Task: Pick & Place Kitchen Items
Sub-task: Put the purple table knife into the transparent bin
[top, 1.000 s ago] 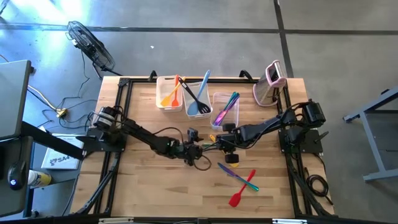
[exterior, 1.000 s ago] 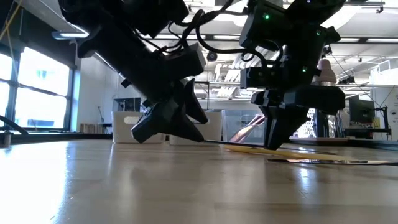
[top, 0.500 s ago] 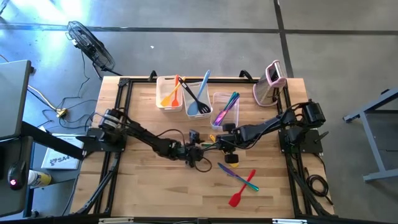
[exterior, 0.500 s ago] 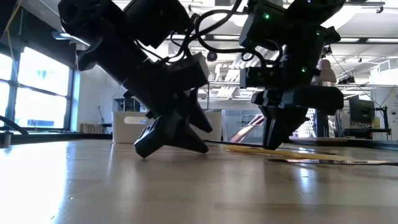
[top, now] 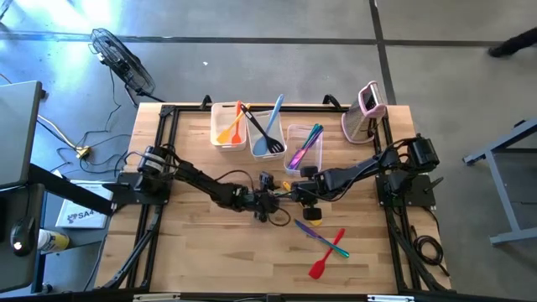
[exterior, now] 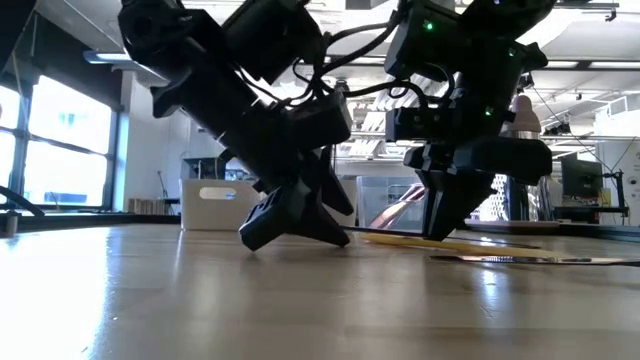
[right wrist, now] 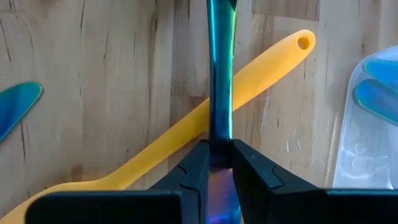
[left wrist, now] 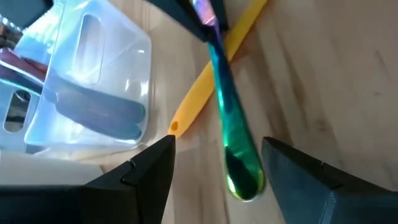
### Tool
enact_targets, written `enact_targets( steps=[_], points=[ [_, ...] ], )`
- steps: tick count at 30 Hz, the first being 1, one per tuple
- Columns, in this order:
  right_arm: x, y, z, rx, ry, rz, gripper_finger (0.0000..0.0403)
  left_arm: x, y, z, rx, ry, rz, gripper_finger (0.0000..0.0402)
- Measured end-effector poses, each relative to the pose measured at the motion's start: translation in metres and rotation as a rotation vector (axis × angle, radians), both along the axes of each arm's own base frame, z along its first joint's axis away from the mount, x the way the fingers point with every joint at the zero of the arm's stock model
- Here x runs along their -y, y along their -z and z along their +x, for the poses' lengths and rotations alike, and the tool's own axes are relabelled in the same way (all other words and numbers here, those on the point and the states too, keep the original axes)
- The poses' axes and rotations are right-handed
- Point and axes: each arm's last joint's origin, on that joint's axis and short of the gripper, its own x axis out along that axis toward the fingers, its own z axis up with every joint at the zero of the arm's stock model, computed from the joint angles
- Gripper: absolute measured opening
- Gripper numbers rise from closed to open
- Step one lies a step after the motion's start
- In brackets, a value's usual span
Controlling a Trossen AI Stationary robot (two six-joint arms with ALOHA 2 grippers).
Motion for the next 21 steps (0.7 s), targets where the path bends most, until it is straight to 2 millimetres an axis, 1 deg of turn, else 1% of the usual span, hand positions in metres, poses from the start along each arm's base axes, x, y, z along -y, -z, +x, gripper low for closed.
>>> enact_targets(
  steps=[3,6,11,18,19,21],
  points=[
    [0.0,0.0,0.0001,0.001,0.0,0.0,0.0051,-0.0051,0.0002,0.0008,0.004,-0.022,-0.017,0.0224],
    [0.0001,-0.0001,0.0001,0.002,0.002,-0.002,0.0051,-0.0069,0.0006,0.0012,-0.003,-0.009,-0.034,0.02],
    [0.0001,-0.0001,0.0002,0.002,0.001,-0.003,0.0051,-0.0093,0.0012,0.0022,-0.012,0.027,-0.078,0.0135],
    [-0.0002,-0.0003,0.001,0.009,-0.007,-0.002,0.0049,-0.0096,0.0014,0.0023,-0.013,0.032,-0.094,0.0021],
    [-0.0003,-0.0003,0.0012,0.011,-0.009,-0.001,0.0049,-0.0098,0.0014,0.0022,-0.013,0.027,-0.09,0.0014],
    [-0.0003,-0.0003,0.0012,0.011,-0.01,0.0,0.0047,-0.0097,0.0013,0.0022,-0.007,0.019,-0.101,0.0012]
  ],
)
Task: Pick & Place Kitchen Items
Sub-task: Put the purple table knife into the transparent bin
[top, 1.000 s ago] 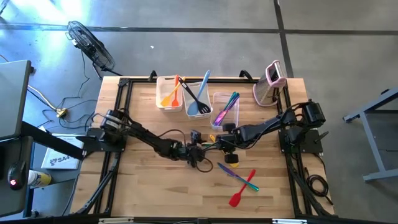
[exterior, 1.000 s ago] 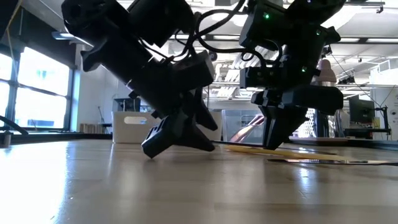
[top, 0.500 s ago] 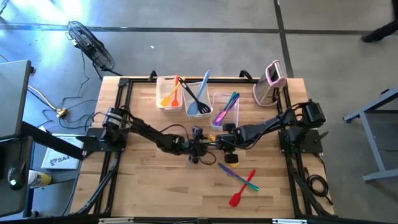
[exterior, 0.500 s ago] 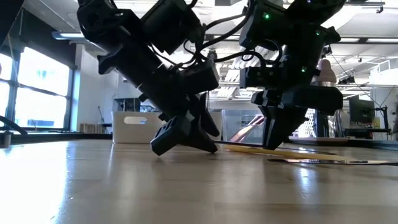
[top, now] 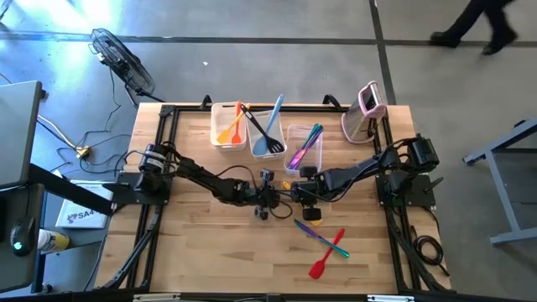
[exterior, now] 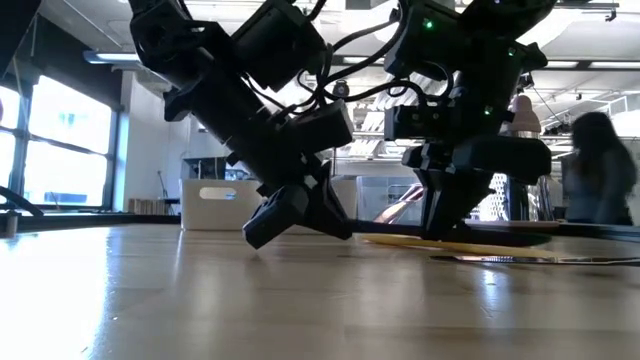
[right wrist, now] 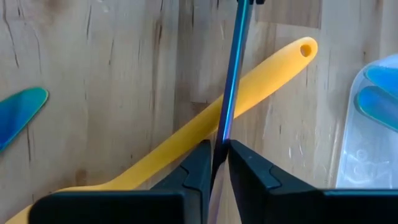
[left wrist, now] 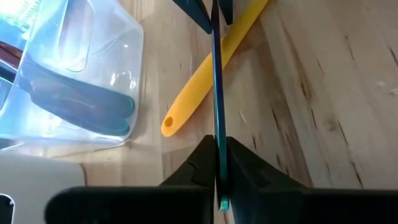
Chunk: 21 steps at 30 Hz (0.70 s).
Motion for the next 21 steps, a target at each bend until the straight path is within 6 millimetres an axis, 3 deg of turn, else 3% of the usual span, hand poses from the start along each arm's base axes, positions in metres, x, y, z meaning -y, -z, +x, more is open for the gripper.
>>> enact_targets(
  steps=[21],
  points=[
    [-0.0035,0.0006,0.0001,0.021,0.012,-0.122,0.0036,-0.0021,0.001,-0.0007,-0.011,-0.02,-0.023,0.0008]
  ],
)
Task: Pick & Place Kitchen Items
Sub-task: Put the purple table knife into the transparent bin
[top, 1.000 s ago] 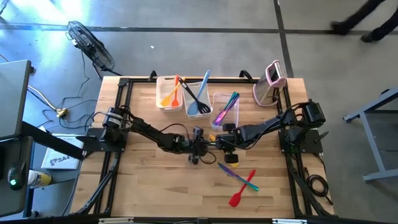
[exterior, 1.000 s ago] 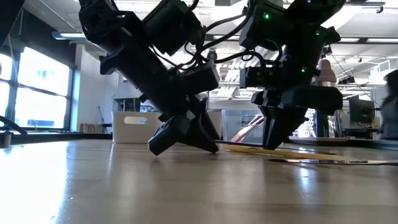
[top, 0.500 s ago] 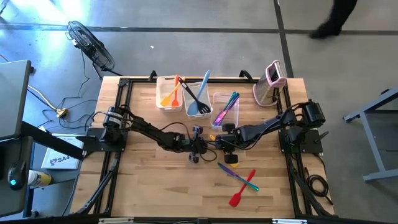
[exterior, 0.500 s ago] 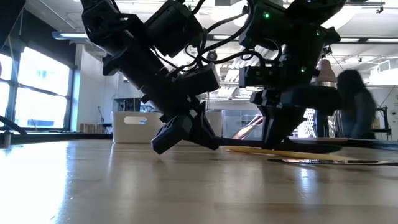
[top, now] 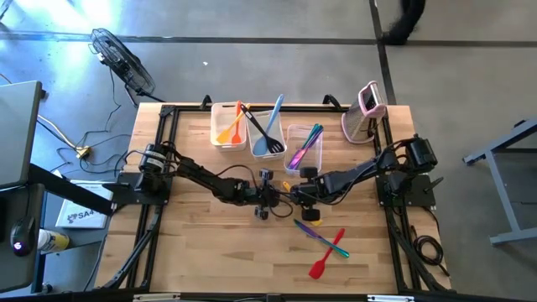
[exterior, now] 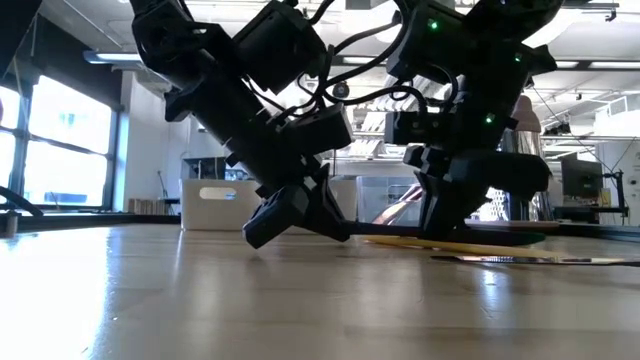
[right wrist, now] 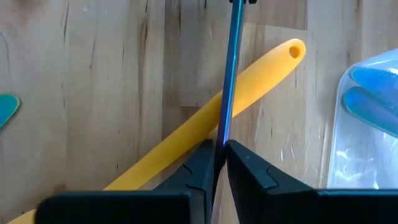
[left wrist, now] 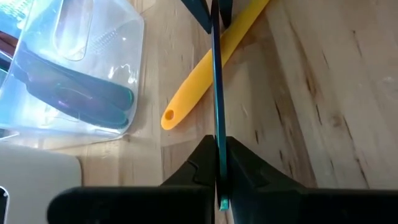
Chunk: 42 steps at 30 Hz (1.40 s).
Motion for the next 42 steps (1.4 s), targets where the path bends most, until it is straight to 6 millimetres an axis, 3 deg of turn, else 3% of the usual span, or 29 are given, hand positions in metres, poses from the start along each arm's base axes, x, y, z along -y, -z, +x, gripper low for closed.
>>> enact_targets(
  steps=[6,13,18,27,33,37,42],
  points=[
    [0.001,0.0,-0.002,-0.019,0.019,0.004,0.0011,0.0,-0.001,0.001,0.008,-0.017,-0.029,0.0011],
    [0.001,0.0,-0.002,-0.021,0.02,0.004,0.0006,0.002,-0.011,0.007,0.019,-0.017,-0.017,0.0088],
    [0.001,0.0,-0.002,-0.02,0.022,0.005,0.0005,0.002,-0.023,0.011,-0.072,-0.071,0.018,0.0118],
    [0.0,-0.008,-0.004,0.007,0.047,-0.001,0.0005,0.016,-0.08,0.017,-0.3,-0.157,0.033,0.0126],
    [-0.009,-0.028,-0.017,0.021,0.068,-0.029,0.0004,0.025,-0.116,0.015,-0.351,-0.183,0.053,0.0127],
    [-0.016,-0.049,-0.024,0.084,0.095,-0.008,0.0004,0.029,-0.129,0.009,-0.402,-0.192,0.108,0.0127],
    [-0.021,-0.076,-0.035,0.193,0.15,0.01,0.0004,0.029,-0.154,0.004,-0.453,-0.176,0.266,0.0127]
  ],
)
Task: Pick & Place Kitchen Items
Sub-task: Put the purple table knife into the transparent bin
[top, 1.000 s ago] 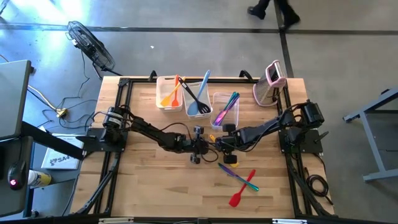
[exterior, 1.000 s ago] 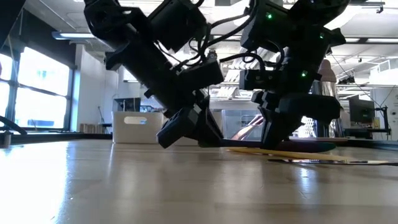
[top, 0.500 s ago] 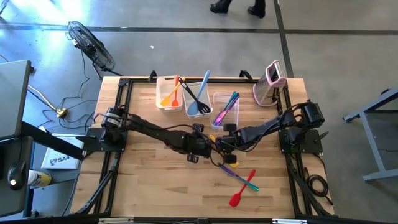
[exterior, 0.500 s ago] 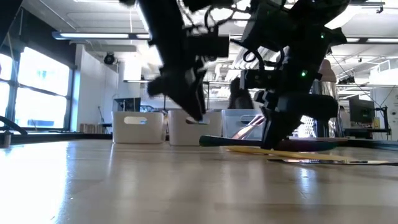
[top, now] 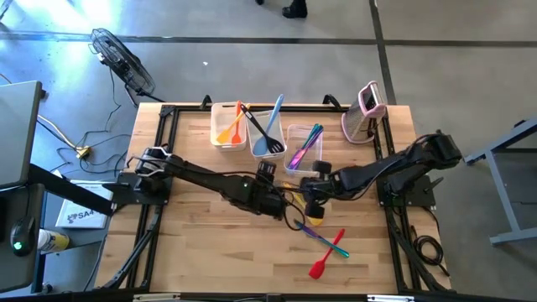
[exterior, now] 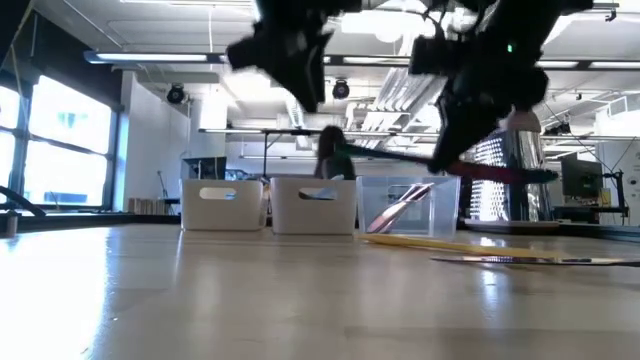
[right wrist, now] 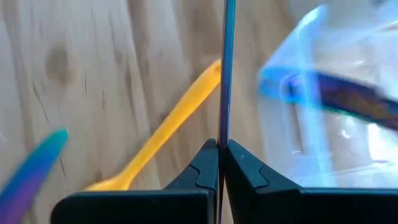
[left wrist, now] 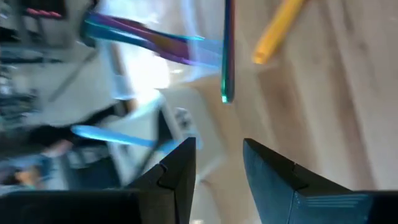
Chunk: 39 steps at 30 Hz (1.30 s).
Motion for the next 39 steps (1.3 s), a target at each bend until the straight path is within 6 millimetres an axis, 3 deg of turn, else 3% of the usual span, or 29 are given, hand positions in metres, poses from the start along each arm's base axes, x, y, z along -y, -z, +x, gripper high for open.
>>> enact_targets(
  steps=[8,14,20,26,31,39],
  points=[
    [0.004,-0.042,-0.003,0.267,0.011,0.037,0.0004,-0.003,-0.058,-0.003,0.022,0.019,0.072,0.0127],
    [0.018,-0.056,0.007,0.4,0.013,0.019,0.0004,-0.008,-0.088,-0.017,0.011,-0.029,0.096,0.0127],
    [0.042,-0.082,0.001,0.525,-0.069,-0.002,0.0004,-0.016,-0.086,-0.014,0.057,-0.101,0.078,0.0127],
    [0.075,-0.073,0.006,0.725,-0.133,0.052,0.0004,-0.024,-0.084,-0.014,0.078,-0.179,-0.017,0.0127],
    [0.099,-0.058,0.0,0.781,-0.107,0.112,0.0004,-0.027,-0.083,-0.012,0.092,-0.193,-0.043,0.0127],
    [0.102,-0.058,0.0,0.795,-0.088,0.101,0.0004,-0.036,-0.084,-0.01,0.084,-0.202,-0.025,0.0127]
  ],
)
